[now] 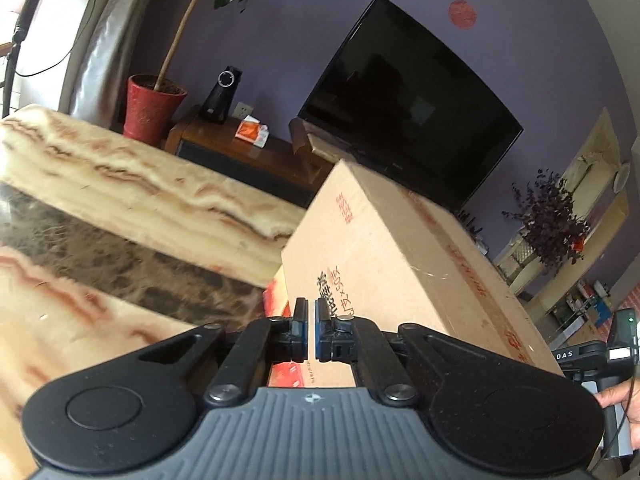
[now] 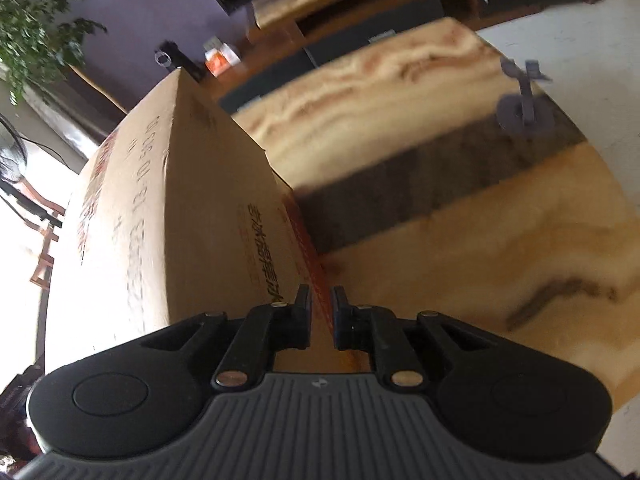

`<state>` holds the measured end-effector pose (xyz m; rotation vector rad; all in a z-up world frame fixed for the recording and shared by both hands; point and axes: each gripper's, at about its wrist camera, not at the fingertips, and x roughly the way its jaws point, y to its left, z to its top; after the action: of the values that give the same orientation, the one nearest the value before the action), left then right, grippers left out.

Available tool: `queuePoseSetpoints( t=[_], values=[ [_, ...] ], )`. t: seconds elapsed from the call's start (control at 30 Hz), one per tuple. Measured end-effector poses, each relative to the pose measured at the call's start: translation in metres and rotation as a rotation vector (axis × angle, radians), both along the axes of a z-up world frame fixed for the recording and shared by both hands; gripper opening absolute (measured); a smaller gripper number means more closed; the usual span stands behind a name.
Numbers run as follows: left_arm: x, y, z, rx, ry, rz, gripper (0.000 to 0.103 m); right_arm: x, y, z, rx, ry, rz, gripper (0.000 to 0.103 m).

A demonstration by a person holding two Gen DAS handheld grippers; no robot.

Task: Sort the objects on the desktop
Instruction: 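Open the left gripper off the box side while the right gripper holds the box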

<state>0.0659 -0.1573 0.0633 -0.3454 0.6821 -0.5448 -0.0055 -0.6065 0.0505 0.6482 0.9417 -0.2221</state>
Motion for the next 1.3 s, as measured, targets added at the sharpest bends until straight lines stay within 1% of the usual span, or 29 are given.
queuePoseSetpoints(
  t=[0.07, 0.23, 0.3, 0.33, 0.37, 0.43, 0.47, 0.57, 0.63, 0.7, 0.73, 0.77, 0.8, 0.83, 0.93, 1.03, 1.07, 1.13, 1.2, 1.3],
  values=[
    [-0.001, 0.009, 0.001, 0.004, 0.002, -0.001, 0.000, -0.002, 0.004, -0.007, 0.001, 0.013, -0.005, 0.014],
    [-0.007, 0.019, 0.009, 0.025, -0.021, -0.044, 0.001, 0.001, 0.019, -0.021, -0.005, 0.076, 0.027, 0.013],
    [-0.010, 0.022, 0.012, 0.035, -0.027, -0.061, 0.007, 0.005, 0.028, -0.025, -0.016, 0.098, 0.047, 0.012],
    [-0.010, 0.024, 0.012, 0.041, -0.019, -0.066, 0.020, 0.008, 0.033, -0.027, -0.022, 0.108, 0.057, 0.012],
    [-0.010, 0.026, 0.011, 0.044, -0.008, -0.063, 0.028, 0.010, 0.038, -0.030, -0.028, 0.119, 0.067, 0.012],
    [-0.010, 0.030, 0.009, 0.046, 0.014, -0.055, 0.028, 0.016, 0.046, -0.032, -0.039, 0.130, 0.082, 0.011],
    [-0.010, 0.032, 0.008, 0.046, 0.024, -0.056, 0.028, 0.018, 0.050, -0.032, -0.044, 0.131, 0.087, 0.009],
    [-0.009, 0.037, 0.006, 0.046, 0.054, -0.073, 0.028, 0.023, 0.056, -0.029, -0.064, 0.133, 0.089, 0.010],
    [-0.010, 0.039, 0.005, 0.085, 0.058, -0.076, 0.028, 0.024, 0.055, -0.029, -0.063, 0.136, 0.073, 0.012],
    [-0.009, 0.041, 0.002, 0.124, 0.070, -0.069, 0.037, 0.024, 0.051, -0.032, -0.006, 0.142, 0.048, 0.011],
    [-0.008, 0.043, 0.000, 0.135, 0.083, -0.058, 0.045, 0.024, 0.049, -0.034, 0.025, 0.143, 0.034, 0.009],
    [-0.008, 0.045, -0.003, 0.144, 0.097, -0.049, 0.049, 0.024, 0.047, -0.036, 0.062, 0.143, 0.017, 0.007],
    [-0.007, 0.047, -0.007, 0.146, 0.110, -0.043, 0.049, 0.024, 0.045, -0.038, 0.099, 0.142, 0.000, 0.004],
    [-0.006, 0.049, -0.010, 0.150, 0.123, -0.037, 0.049, 0.024, 0.044, -0.039, 0.118, 0.140, -0.007, 0.004],
    [-0.005, 0.051, -0.018, 0.185, 0.163, -0.022, 0.055, 0.030, 0.050, -0.033, 0.078, 0.124, 0.018, 0.004],
    [-0.004, 0.052, -0.024, 0.217, 0.202, -0.018, 0.063, 0.036, 0.052, -0.032, 0.079, 0.114, -0.001, 0.004],
    [-0.004, 0.052, -0.025, 0.230, 0.212, -0.020, 0.064, 0.038, 0.052, -0.032, 0.079, 0.110, -0.008, 0.004],
    [-0.005, 0.051, -0.027, 0.262, 0.221, -0.025, 0.067, 0.042, 0.054, -0.031, 0.080, 0.103, -0.021, 0.004],
    [-0.008, 0.050, -0.028, 0.292, 0.214, -0.031, 0.068, 0.047, 0.056, -0.031, 0.088, 0.091, -0.022, 0.004],
    [-0.012, 0.051, -0.030, 0.298, 0.202, -0.043, 0.068, 0.055, 0.062, -0.028, 0.092, 0.072, -0.002, 0.004]
  ],
)
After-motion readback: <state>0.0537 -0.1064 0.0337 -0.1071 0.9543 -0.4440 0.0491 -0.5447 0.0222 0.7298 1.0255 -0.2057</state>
